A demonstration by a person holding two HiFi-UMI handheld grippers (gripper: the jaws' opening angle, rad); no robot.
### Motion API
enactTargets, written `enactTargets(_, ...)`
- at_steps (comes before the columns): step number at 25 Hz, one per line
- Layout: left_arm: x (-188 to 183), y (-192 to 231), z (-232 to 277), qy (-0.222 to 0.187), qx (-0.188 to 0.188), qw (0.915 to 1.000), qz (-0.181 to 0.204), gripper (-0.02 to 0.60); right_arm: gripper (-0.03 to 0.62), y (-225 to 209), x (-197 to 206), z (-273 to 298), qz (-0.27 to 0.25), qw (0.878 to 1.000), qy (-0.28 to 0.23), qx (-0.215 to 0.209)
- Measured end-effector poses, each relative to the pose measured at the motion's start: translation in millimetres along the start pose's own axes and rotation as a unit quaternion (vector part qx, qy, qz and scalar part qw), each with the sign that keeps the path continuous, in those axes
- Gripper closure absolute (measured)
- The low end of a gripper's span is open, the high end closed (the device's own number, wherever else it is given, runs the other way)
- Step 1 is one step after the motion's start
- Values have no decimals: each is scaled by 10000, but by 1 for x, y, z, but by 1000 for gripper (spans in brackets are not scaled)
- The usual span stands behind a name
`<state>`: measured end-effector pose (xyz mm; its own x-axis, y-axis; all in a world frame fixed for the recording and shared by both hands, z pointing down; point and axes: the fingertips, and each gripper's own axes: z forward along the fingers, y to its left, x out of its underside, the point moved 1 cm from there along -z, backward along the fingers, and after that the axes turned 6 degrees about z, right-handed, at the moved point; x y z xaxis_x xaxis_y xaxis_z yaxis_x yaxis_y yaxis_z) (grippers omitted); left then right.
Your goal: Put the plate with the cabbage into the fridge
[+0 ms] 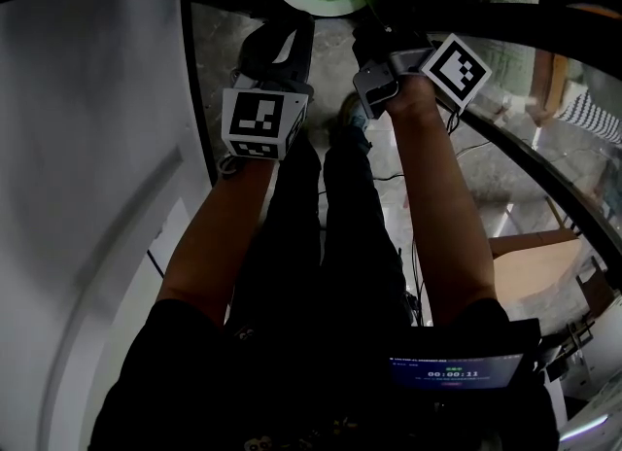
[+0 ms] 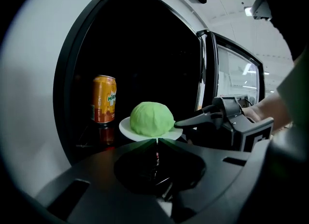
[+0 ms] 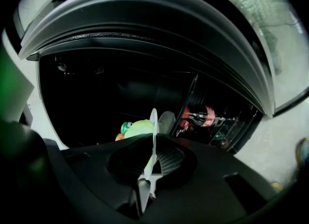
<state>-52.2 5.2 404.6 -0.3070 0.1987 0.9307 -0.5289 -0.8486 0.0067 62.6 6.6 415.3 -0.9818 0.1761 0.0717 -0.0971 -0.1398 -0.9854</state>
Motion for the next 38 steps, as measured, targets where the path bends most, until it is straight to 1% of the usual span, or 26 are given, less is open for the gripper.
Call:
enactTargets(3, 1, 1, 2, -10, -1, 10000, 11, 568, 569, -2, -1, 0, -40, 10000, 9, 1)
enactTargets(7, 0, 4, 3, 0, -60, 10000, -20, 568, 569, 0, 0, 1, -116, 9998, 117, -104)
enactTargets(16, -4, 15, 15, 37, -225, 9994, -258, 568, 568, -7, 4, 2, -85, 9994, 321, 92)
enactTargets(22, -9, 22, 22, 28, -279, 9989, -366, 568, 568, -4, 4, 0, -80, 9995, 298, 55)
enactTargets(25, -9, 24, 23, 51, -291, 9988, -382, 568, 568, -2, 8, -8, -410, 9984, 369, 124)
enactTargets(28, -9, 27, 24, 42, -327, 9987, -396, 568, 569, 2, 13, -16, -1063, 9933, 402, 210)
enactTargets(30, -12, 26, 23, -2, -350, 9986, -401, 568, 571, 4, 15, -22, -1633, 9851, 428, 319)
enactTargets(32, -14, 24, 25, -11, -374, 9985, -408, 568, 571, 6, 18, -23, -2173, 9739, 512, 420)
enactTargets(34, -15, 24, 28, 18, -401, 9982, -435, 568, 571, 6, 18, -18, -2577, 9628, 637, 508)
enactTargets(35, -15, 24, 31, 29, -415, 9981, -455, 568, 571, 6, 18, -15, -2671, 9597, 694, 528)
enactTargets(38, -15, 23, 36, 59, -438, 9979, -483, 568, 589, 6, 17, -4, -2630, 9608, 748, 467)
